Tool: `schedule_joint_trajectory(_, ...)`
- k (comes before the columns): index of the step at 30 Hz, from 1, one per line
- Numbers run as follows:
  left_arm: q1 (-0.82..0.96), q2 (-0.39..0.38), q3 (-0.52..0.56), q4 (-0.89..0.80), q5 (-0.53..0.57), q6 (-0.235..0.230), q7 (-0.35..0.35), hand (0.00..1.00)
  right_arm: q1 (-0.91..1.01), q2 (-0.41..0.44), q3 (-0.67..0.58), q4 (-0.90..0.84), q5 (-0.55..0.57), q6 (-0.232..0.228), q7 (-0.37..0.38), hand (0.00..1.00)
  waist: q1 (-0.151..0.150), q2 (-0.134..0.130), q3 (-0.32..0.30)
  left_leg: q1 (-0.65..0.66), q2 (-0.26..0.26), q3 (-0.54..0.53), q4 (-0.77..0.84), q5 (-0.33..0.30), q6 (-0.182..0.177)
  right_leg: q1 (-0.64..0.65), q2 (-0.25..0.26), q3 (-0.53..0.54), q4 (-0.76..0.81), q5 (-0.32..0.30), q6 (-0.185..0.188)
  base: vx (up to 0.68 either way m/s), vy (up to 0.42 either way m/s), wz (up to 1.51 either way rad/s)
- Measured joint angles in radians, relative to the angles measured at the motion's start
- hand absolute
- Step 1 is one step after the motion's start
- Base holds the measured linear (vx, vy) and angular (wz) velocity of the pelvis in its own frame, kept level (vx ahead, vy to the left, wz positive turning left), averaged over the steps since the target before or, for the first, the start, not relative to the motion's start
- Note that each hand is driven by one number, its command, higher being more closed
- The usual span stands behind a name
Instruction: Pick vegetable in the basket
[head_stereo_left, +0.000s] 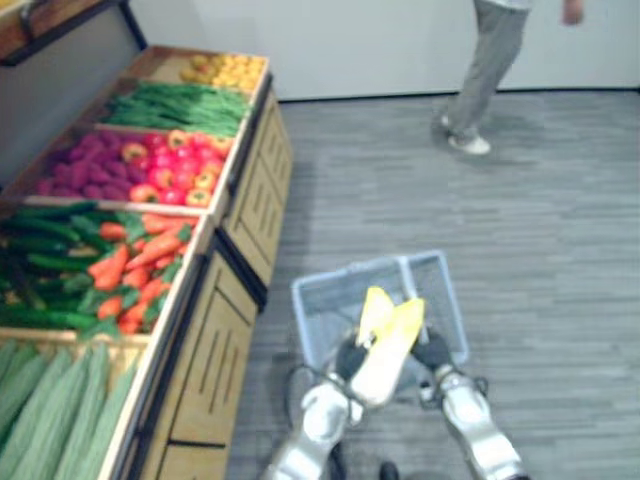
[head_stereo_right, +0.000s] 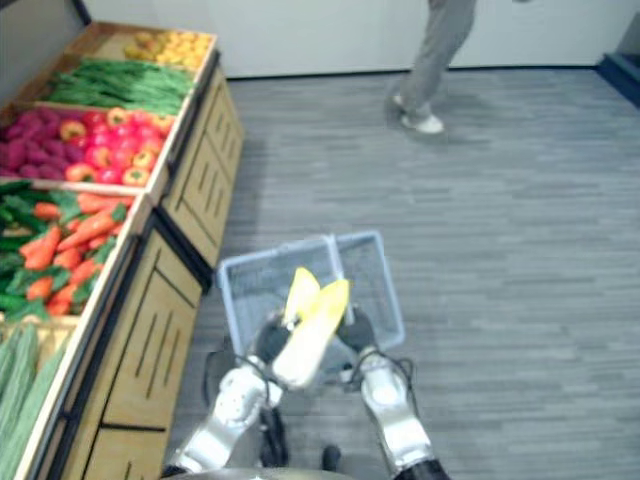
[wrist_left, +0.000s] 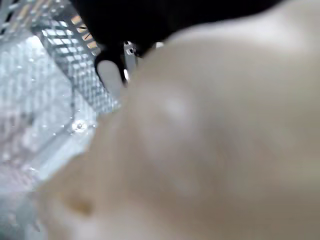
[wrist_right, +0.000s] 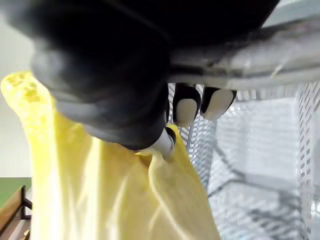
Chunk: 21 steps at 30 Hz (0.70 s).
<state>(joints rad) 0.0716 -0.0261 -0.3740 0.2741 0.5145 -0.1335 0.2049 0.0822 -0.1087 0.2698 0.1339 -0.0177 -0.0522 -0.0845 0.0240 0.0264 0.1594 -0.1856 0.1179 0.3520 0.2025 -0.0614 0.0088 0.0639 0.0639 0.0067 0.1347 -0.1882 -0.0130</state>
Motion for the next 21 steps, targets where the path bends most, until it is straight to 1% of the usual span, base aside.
schedule_joint_trajectory(1,-0.007,0.0,-0.005,0.008,0.0,0.0,0.005,1.0,0.005,0.0,0.0,-0.015,0.0,0.0,0.0,1.0,0.005,-0.009,-0.002,0.013,-0.009,0.012,-0.018,0.032,0.021,-0.008,-0.012,-0.001,0.039,-0.029,0.016,0.54,0.266,-0.24)
schedule_joint_trajectory(2,-0.027,0.0,-0.01,0.037,0.0,0.001,0.013,0.0,0.015,0.002,0.002,-0.032,0.0,0.0,0.0,1.0,0.005,-0.044,-0.008,0.04,-0.044,0.031,-0.04,0.026,0.032,-0.039,-0.051,-0.011,0.144,-0.078,0.062,0.41,0.204,-0.13)
schedule_joint_trajectory(3,-0.048,0.003,-0.012,0.066,0.0,0.005,0.02,0.0,0.019,0.003,0.004,-0.049,0.0,0.0,0.0,1.0,0.008,-0.064,-0.008,0.07,-0.069,0.048,-0.063,0.014,0.04,-0.104,-0.084,-0.032,0.303,-0.1,0.103,0.48,0.239,-0.13)
schedule_joint_trajectory(4,-0.055,0.009,-0.012,0.079,0.001,0.011,0.026,0.0,0.019,0.005,0.008,-0.052,0.003,0.0,0.001,1.0,0.008,-0.074,-0.008,0.089,-0.08,0.054,-0.076,0.009,0.046,-0.144,-0.102,-0.041,0.403,-0.102,0.133,0.39,0.179,-0.16)
schedule_joint_trajectory(5,-0.077,0.028,-0.015,0.124,0.002,0.025,0.029,0.0,0.022,0.008,0.02,-0.052,0.026,0.0,0.005,1.0,0.002,-0.09,0.0,0.151,-0.108,0.053,-0.109,0.002,0.057,-0.221,-0.151,-0.069,0.615,-0.09,0.18,0.37,0.147,-0.07)
schedule_joint_trajectory(6,-0.088,0.047,-0.017,0.169,0.009,0.052,0.029,0.0,0.032,0.007,0.039,-0.053,0.047,0.0,0.013,1.0,-0.008,-0.09,0.003,0.214,-0.119,0.049,-0.134,-0.007,0.064,-0.255,-0.194,-0.098,0.751,-0.098,0.166,0.35,0.133,0.04)
schedule_joint_trajectory(7,-0.091,0.056,-0.017,0.187,0.01,0.061,0.032,0.0,0.04,0.007,0.053,-0.057,0.065,0.0,0.02,1.0,-0.018,-0.089,0.004,0.239,-0.118,0.045,-0.138,-0.009,0.066,-0.265,-0.214,-0.117,0.786,-0.105,0.153,0.32,0.091,0.19)
schedule_joint_trajectory(8,-0.106,0.07,-0.017,0.212,0.012,0.074,0.041,0.0,0.073,0.005,0.08,-0.09,0.079,0.0,0.039,1.0,-0.026,-0.091,0.004,0.273,-0.112,0.04,-0.145,-0.01,0.066,-0.285,-0.245,-0.147,0.799,-0.119,0.128,0.29,0.037,0.32)
schedule_joint_trajectory(9,-0.138,0.081,-0.016,0.243,0.018,0.084,0.053,0.0,0.105,-0.003,0.115,-0.139,0.105,-0.003,0.054,1.0,-0.028,-0.091,0.002,0.285,-0.101,0.019,-0.15,-0.015,0.057,-0.31,-0.267,-0.176,0.746,-0.127,0.115,0.29,-0.003,0.37)
schedule_joint_trajectory(10,-0.162,0.085,-0.016,0.261,0.019,0.091,0.057,0.0,0.116,-0.006,0.13,-0.162,0.117,-0.006,0.062,1.0,-0.032,-0.092,0.002,0.284,-0.093,0.009,-0.151,-0.023,0.045,-0.325,-0.272,-0.183,0.698,-0.129,0.11,0.28,-0.064,0.42)
schedule_joint_trajectory(11,-0.2,0.095,-0.015,0.299,0.029,0.098,0.065,0.0,0.119,-0.008,0.15,-0.181,0.145,-0.019,0.086,1.0,-0.044,-0.095,0.001,0.284,-0.083,-0.013,-0.165,-0.037,0.028,-0.35,-0.277,-0.187,0.577,-0.126,0.107,0.31,-0.17,0.41)
schedule_joint_trajectory(12,-0.238,0.1,-0.015,0.343,0.055,0.102,0.068,0.0,0.119,-0.006,0.163,-0.194,0.164,-0.023,0.102,1.0,-0.052,-0.1,0.002,0.284,-0.078,-0.032,-0.175,-0.043,0.019,-0.366,-0.277,-0.162,0.435,-0.11,0.115,0.31,-0.204,0.39)
schedule_joint_trajectory(13,-0.255,0.099,-0.014,0.36,0.057,0.103,0.069,0.0,0.12,-0.006,0.164,-0.198,0.18,-0.024,0.111,1.0,-0.054,-0.099,0.002,0.285,-0.07,-0.04,-0.175,-0.05,0.006,-0.367,-0.27,-0.148,0.364,-0.09,0.113,0.26,-0.212,0.33)
schedule_joint_trajectory(14,-0.285,0.099,-0.012,0.393,0.066,0.11,0.074,0.0,0.12,-0.01,0.169,-0.198,0.194,-0.024,0.128,1.0,-0.053,-0.096,0.004,0.294,-0.053,-0.052,-0.174,-0.07,-0.024,-0.363,-0.252,-0.108,0.225,-0.02,0.113,0.23,-0.207,0.27)
schedule_joint_trajectory(15,-0.297,0.1,-0.01,0.413,0.084,0.116,0.08,0.0,0.128,-0.009,0.171,-0.199,0.198,-0.024,0.135,1.0,-0.053,-0.1,0.002,0.3,-0.048,-0.059,-0.171,-0.081,-0.043,-0.349,-0.249,-0.09,0.161,0.022,0.114,0.31,-0.294,0.4)
schedule_joint_trajectory(16,-0.31,0.103,-0.005,0.445,0.101,0.125,0.092,0.0,0.162,-0.002,0.173,-0.209,0.217,-0.024,0.144,1.0,-0.052,-0.117,0.001,0.325,-0.045,-0.071,-0.161,-0.108,-0.081,-0.321,-0.252,-0.064,0.109,0.13,0.13,0.34,-0.327,0.35)
schedule_joint_trajectory(17,-0.3,0.101,0.022,0.469,0.123,0.137,0.098,0.0,0.193,-0.014,0.174,-0.213,0.224,-0.024,0.16,1.0,-0.052,-0.09,-0.001,0.353,-0.006,-0.082,-0.146,-0.135,-0.112,-0.301,-0.227,-0.08,0.151,0.147,0.123,0.35,-0.369,0.3)
schedule_joint_trajectory(18,-0.29,0.097,0.035,0.469,0.133,0.137,0.1,0.0,0.209,-0.028,0.173,-0.222,0.225,-0.025,0.165,1.0,-0.055,-0.067,-0.015,0.348,0.025,-0.085,-0.13,-0.15,-0.123,-0.296,-0.202,-0.088,0.155,0.121,0.116,0.37,-0.346,0.02)
schedule_joint_trajectory(19,-0.28,0.09,0.064,0.46,0.139,0.137,0.108,0.0,0.223,-0.058,0.171,-0.236,0.234,-0.025,0.18,1.0,-0.053,-0.038,-0.031,0.339,0.066,-0.085,-0.084,-0.165,-0.137,-0.293,-0.165,-0.103,0.16,0.088,0.1,0.35,-0.316,0.06)
schedule_joint_trajectory(20,-0.279,0.087,0.088,0.444,0.14,0.138,0.109,0.0,0.223,-0.062,0.171,-0.236,0.241,-0.025,0.188,1.0,-0.053,-0.043,-0.028,0.291,0.09,-0.089,0.014,-0.163,-0.134,-0.282,-0.156,-0.115,0.157,0.073,0.088,0.34,-0.31,0.15)
schedule_joint_trajectory(21,-0.269,0.072,0.111,0.399,0.139,0.138,0.109,0.0,0.222,-0.064,0.163,-0.234,0.257,-0.025,0.199,1.0,-0.054,-0.042,-0.025,0.206,0.137,-0.094,0.199,-0.159,-0.127,-0.249,-0.141,-0.142,0.134,0.073,0.072,0.31,-0.308,0.29)
